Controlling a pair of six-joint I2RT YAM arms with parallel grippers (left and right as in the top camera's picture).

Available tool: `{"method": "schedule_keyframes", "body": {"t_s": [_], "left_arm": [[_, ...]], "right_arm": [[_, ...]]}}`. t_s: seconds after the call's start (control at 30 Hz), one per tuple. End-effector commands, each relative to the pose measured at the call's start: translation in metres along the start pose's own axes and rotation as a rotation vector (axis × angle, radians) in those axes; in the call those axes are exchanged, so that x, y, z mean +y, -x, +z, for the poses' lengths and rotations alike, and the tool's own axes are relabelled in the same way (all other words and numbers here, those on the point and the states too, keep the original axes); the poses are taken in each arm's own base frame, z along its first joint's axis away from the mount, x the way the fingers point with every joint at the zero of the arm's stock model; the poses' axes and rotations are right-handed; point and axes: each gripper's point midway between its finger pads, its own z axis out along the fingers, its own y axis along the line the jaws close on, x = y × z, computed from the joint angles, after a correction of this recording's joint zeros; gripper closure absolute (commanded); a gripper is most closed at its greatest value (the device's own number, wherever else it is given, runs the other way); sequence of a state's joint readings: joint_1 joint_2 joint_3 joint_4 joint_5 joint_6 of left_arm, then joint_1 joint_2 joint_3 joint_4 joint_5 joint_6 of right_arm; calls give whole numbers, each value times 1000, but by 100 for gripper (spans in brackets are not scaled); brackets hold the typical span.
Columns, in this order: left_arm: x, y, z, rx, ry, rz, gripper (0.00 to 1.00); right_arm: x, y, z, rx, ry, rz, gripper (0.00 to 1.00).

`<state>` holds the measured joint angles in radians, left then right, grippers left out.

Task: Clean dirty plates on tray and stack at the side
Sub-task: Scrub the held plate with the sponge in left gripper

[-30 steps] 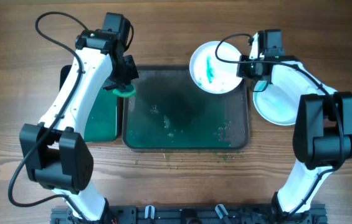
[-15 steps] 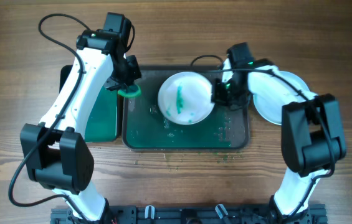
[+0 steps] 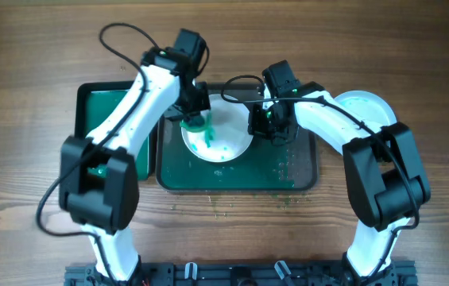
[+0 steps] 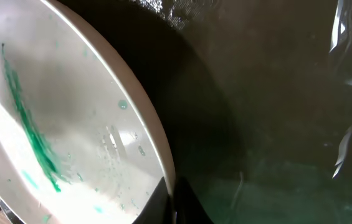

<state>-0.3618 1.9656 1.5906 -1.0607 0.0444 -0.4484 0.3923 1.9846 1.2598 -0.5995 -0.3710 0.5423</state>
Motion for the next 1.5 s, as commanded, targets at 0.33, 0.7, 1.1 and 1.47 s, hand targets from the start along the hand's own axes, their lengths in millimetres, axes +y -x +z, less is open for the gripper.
{"method": "schedule_keyframes", "body": {"t_s": [0.33,0.7,1.1,1.47], "left_arm": [[-6,-47,89,211,-31,79,96],[-63,-38,82,164,-362,290,96],[62,-26,81,38,374,-91,96],[-69,-77,67,325,-464,353,96]], "right_arm": [[1,3,-5,-29,-11,-22,96],[-6,-1,8,3,-24,-9,96],[-6,-1,8,3,-24,-9,96],[-6,-1,8,3,-24,-9,96]]}}
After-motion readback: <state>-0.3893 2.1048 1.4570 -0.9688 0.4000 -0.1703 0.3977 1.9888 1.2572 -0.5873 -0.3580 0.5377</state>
